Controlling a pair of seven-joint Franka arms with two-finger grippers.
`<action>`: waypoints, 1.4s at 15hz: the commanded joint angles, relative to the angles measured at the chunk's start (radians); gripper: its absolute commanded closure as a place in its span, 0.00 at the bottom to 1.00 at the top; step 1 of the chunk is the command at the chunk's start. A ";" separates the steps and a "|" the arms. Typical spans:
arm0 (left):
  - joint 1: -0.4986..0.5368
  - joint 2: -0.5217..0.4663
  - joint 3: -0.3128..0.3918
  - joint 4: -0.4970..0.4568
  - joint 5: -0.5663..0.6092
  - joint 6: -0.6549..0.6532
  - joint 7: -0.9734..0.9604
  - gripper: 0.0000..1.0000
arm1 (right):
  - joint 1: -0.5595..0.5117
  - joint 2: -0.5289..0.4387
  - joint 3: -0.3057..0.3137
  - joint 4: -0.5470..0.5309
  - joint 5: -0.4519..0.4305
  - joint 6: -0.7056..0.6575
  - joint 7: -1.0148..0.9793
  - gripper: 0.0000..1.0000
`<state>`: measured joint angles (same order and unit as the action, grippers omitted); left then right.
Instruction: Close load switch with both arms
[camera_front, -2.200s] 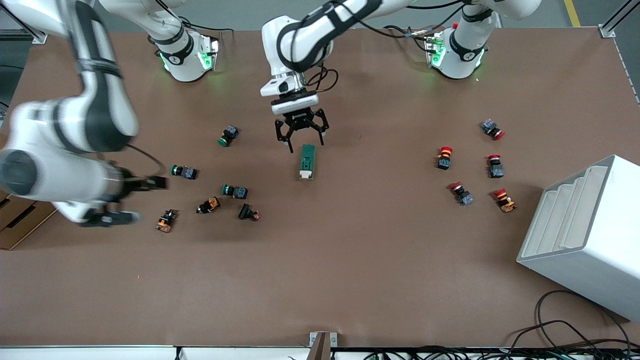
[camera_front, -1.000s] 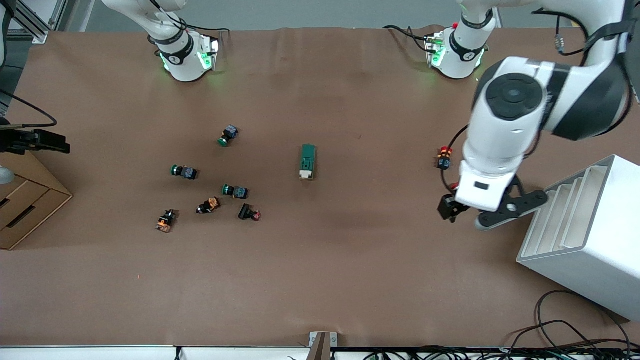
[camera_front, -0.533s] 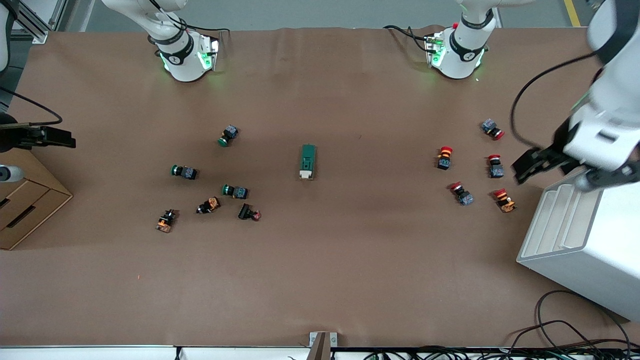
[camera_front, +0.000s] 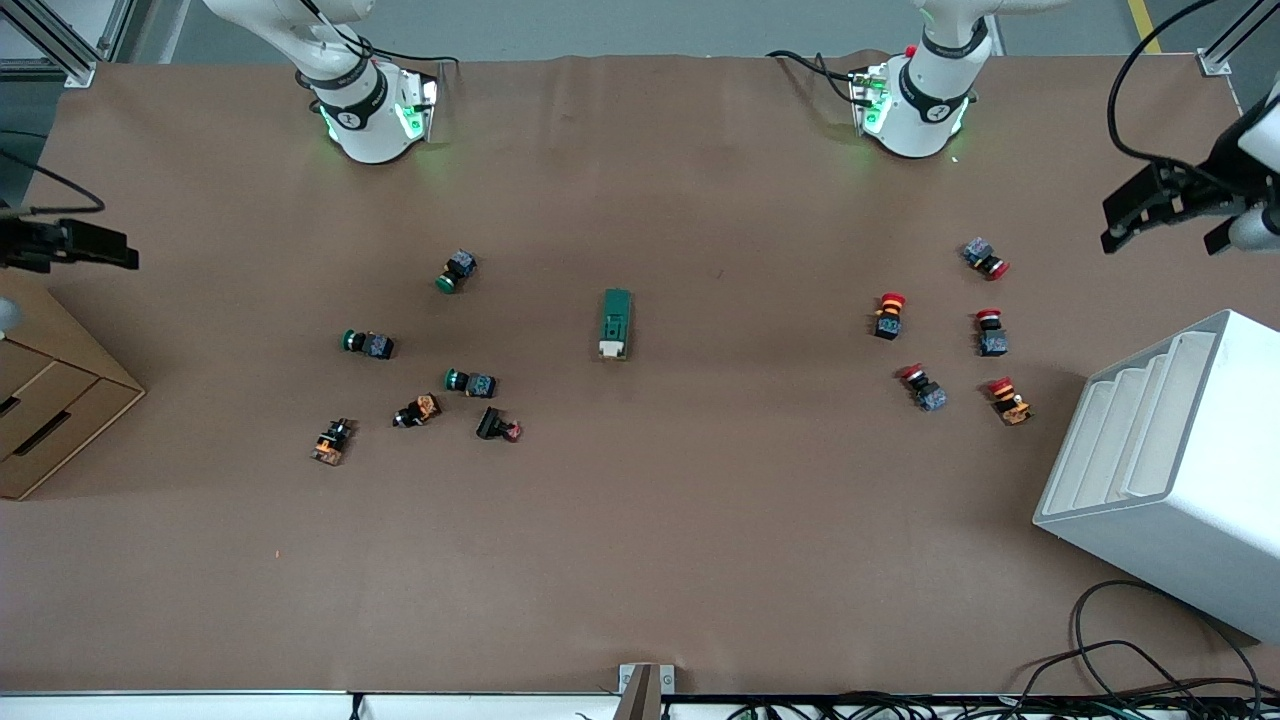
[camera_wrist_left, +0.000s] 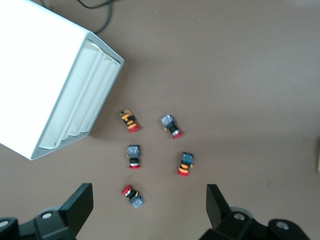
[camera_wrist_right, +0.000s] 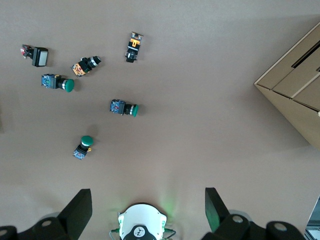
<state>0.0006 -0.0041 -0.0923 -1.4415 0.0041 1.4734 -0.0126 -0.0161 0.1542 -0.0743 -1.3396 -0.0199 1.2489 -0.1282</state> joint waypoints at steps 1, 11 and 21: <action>-0.002 -0.124 0.048 -0.146 -0.082 0.005 0.054 0.00 | -0.012 -0.146 0.007 -0.171 0.018 0.060 -0.010 0.00; 0.004 -0.212 0.002 -0.221 -0.010 0.018 -0.013 0.00 | 0.010 -0.186 -0.002 -0.201 0.032 0.113 0.007 0.00; 0.004 -0.117 0.013 -0.122 -0.013 0.039 -0.023 0.00 | 0.024 -0.251 -0.018 -0.225 0.021 0.127 0.001 0.00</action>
<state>0.0015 -0.1651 -0.0777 -1.6221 -0.0222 1.5173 -0.0423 -0.0036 -0.0469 -0.0805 -1.5078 0.0000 1.3660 -0.1276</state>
